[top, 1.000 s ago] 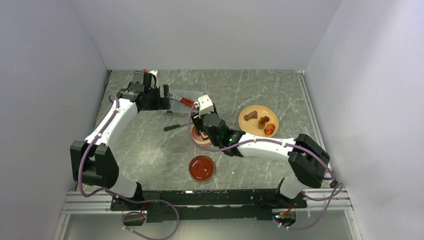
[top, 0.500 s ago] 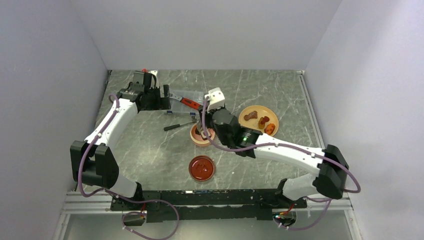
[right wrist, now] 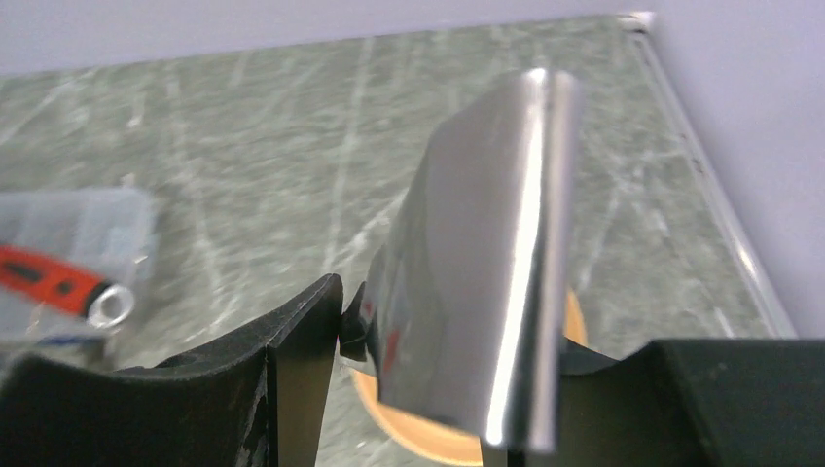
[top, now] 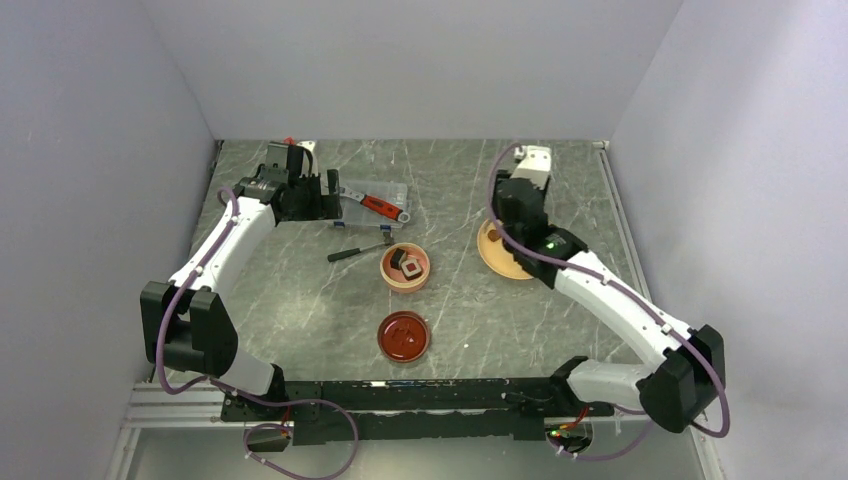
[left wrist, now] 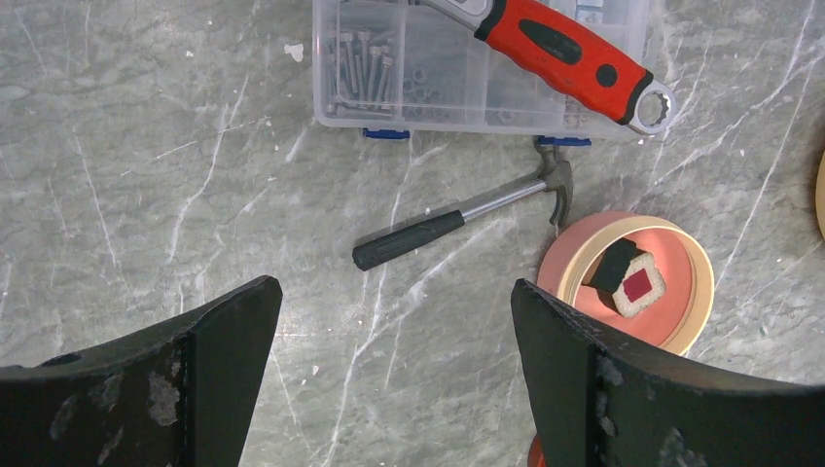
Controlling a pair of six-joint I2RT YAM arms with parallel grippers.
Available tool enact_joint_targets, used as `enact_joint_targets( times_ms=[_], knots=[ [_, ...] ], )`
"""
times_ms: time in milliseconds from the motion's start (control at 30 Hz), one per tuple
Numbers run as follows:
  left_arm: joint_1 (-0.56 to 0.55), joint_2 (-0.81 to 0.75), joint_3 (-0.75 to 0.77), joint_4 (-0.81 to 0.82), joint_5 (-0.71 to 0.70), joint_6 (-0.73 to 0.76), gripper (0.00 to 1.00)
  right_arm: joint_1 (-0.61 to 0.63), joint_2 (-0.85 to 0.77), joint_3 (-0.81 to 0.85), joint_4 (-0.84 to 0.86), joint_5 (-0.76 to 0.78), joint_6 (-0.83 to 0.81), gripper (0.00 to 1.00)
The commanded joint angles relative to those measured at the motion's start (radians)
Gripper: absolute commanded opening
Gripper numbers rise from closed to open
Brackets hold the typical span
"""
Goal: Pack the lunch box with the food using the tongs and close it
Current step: Pick up the fake food from the plate.
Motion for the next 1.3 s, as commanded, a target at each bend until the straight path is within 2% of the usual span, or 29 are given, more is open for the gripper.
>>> enact_joint_targets(
  times_ms=[0,167,300,767,900,1267],
  knots=[
    [0.005,-0.020,0.010,0.020,0.017,0.008,0.94,-0.168,-0.023,-0.018,-0.020,-0.064,0.017,0.53],
    [0.005,-0.021,0.009,0.020,0.015,0.009,0.94,-0.313,0.019,-0.039,0.009,-0.170,0.014,0.53],
    [0.005,-0.017,0.010,0.018,0.015,0.009,0.94,-0.358,0.053,-0.046,0.039,-0.216,0.020,0.52],
    [0.005,-0.016,0.011,0.020,0.014,0.009,0.94,-0.364,0.126,-0.044,-0.018,-0.118,0.102,0.42],
    [0.005,-0.017,0.011,0.020,0.014,0.010,0.94,-0.363,0.124,-0.042,-0.027,-0.110,0.110,0.34],
    [0.005,-0.023,0.010,0.023,0.018,0.007,0.94,-0.335,-0.005,-0.046,-0.070,-0.111,0.088,0.19]
  ],
)
